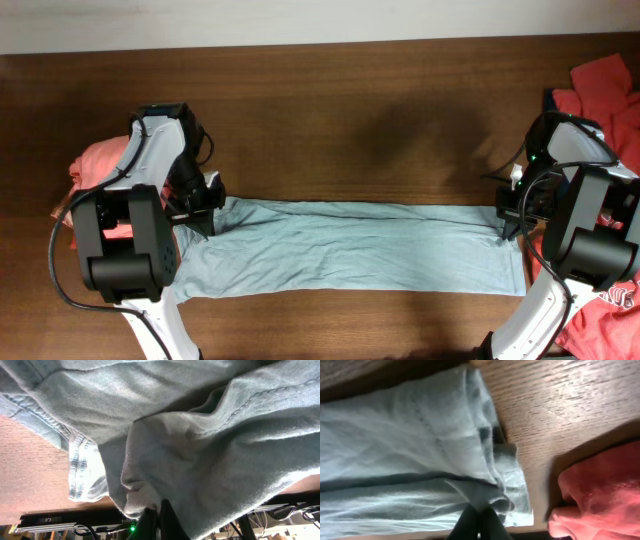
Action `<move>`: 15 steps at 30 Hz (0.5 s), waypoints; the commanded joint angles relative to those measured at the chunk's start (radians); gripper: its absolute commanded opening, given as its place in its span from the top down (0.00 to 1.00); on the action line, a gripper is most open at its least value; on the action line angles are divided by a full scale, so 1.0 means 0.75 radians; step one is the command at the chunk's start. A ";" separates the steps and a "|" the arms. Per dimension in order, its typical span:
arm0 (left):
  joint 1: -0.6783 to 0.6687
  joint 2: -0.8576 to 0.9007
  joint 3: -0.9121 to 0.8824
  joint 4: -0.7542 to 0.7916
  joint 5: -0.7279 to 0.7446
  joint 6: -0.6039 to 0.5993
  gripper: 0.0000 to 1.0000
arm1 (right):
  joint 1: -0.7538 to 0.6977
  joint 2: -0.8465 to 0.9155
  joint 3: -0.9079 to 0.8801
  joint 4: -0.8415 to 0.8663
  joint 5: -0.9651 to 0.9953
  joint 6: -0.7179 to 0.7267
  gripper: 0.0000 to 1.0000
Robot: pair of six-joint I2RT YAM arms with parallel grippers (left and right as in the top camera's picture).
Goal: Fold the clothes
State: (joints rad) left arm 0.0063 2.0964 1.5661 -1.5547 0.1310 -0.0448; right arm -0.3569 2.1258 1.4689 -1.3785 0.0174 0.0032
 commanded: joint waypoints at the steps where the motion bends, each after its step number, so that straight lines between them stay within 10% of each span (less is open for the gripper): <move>1: 0.004 -0.020 -0.012 -0.017 0.003 0.016 0.99 | -0.006 0.007 -0.010 0.004 0.004 0.007 0.96; 15: 0.005 -0.020 -0.099 -0.043 -0.103 -0.074 0.99 | -0.008 0.007 -0.010 -0.168 0.175 0.087 0.96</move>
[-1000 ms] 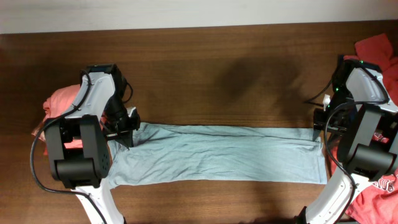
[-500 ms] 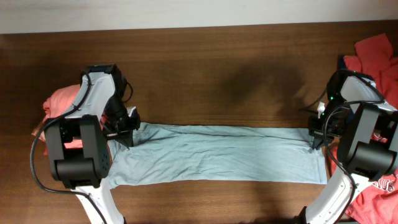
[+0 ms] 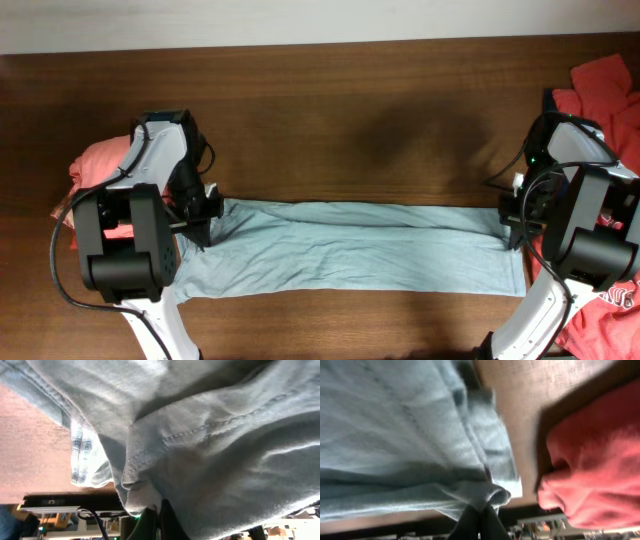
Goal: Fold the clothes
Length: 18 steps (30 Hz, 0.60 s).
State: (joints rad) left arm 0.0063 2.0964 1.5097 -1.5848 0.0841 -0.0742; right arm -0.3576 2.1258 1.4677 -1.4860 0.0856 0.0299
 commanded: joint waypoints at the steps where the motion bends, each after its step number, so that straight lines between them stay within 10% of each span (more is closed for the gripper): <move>1: 0.005 -0.020 -0.029 -0.002 -0.044 -0.035 0.99 | -0.007 0.007 -0.008 -0.035 0.112 0.075 0.96; 18: 0.004 -0.020 -0.050 0.004 -0.063 -0.055 0.82 | -0.051 0.007 -0.011 -0.023 0.126 0.112 0.88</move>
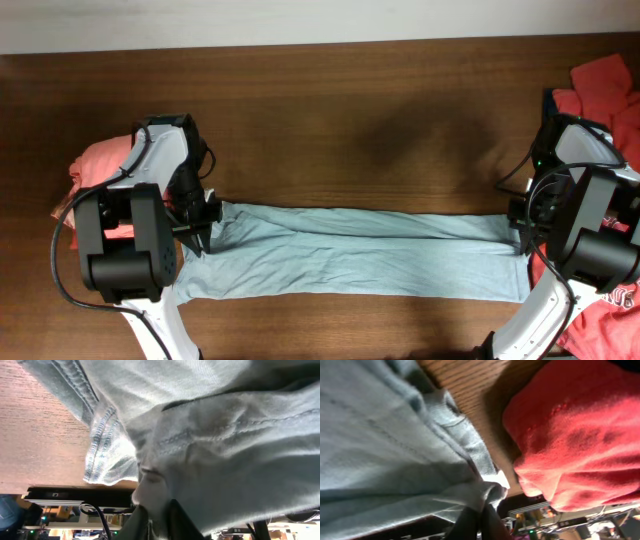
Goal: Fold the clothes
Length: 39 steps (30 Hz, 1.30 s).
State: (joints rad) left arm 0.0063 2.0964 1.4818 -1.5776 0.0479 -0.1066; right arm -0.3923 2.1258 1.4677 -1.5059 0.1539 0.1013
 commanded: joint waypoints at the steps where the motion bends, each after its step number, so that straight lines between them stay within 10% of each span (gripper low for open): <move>1: 0.004 -0.020 -0.013 -0.008 -0.014 -0.012 0.80 | -0.005 0.007 -0.011 0.004 0.035 0.017 0.86; 14: 0.004 -0.020 -0.006 0.043 -0.004 -0.011 0.74 | -0.005 0.007 -0.011 0.006 0.019 0.017 0.68; 20: 0.004 -0.020 0.004 0.152 0.083 -0.011 0.74 | -0.005 0.007 -0.016 0.044 -0.131 -0.070 0.43; 39: 0.004 -0.020 0.009 0.200 0.108 -0.010 0.75 | -0.005 0.007 -0.322 0.487 -0.243 -0.090 0.45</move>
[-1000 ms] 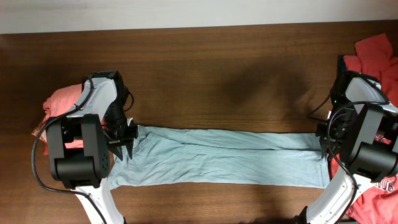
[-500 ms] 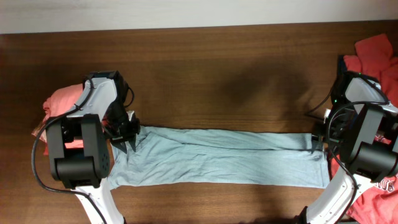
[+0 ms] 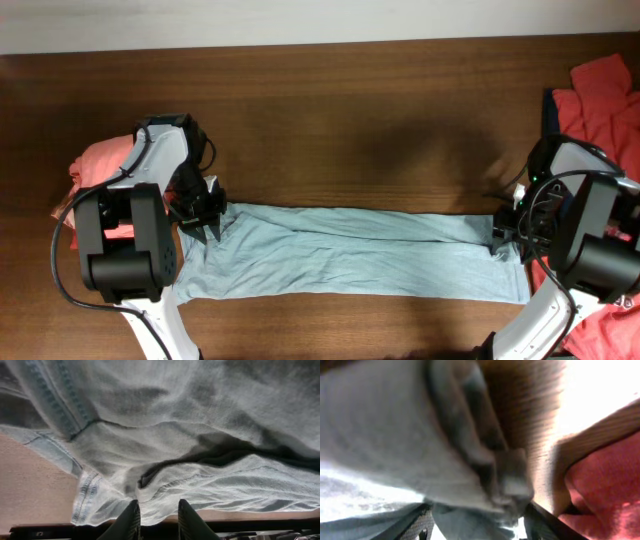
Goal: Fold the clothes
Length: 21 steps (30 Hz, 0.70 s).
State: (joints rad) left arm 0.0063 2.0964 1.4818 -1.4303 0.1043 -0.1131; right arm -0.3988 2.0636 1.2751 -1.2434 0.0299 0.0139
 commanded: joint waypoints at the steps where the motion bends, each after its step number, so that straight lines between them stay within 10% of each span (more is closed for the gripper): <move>1: 0.004 -0.020 0.009 0.006 0.043 0.003 0.74 | 0.004 0.090 -0.065 0.144 -0.086 0.026 0.51; 14: 0.004 -0.021 0.176 0.002 0.046 0.013 0.75 | 0.004 0.090 -0.048 0.213 -0.086 0.028 0.96; 21: 0.004 -0.021 0.258 0.007 0.047 0.013 0.75 | -0.028 0.090 0.102 0.181 -0.085 0.081 0.96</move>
State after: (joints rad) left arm 0.0063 2.0964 1.6379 -1.4242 0.1242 -0.1127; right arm -0.4026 2.0605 1.2945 -1.2182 -0.0475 0.0387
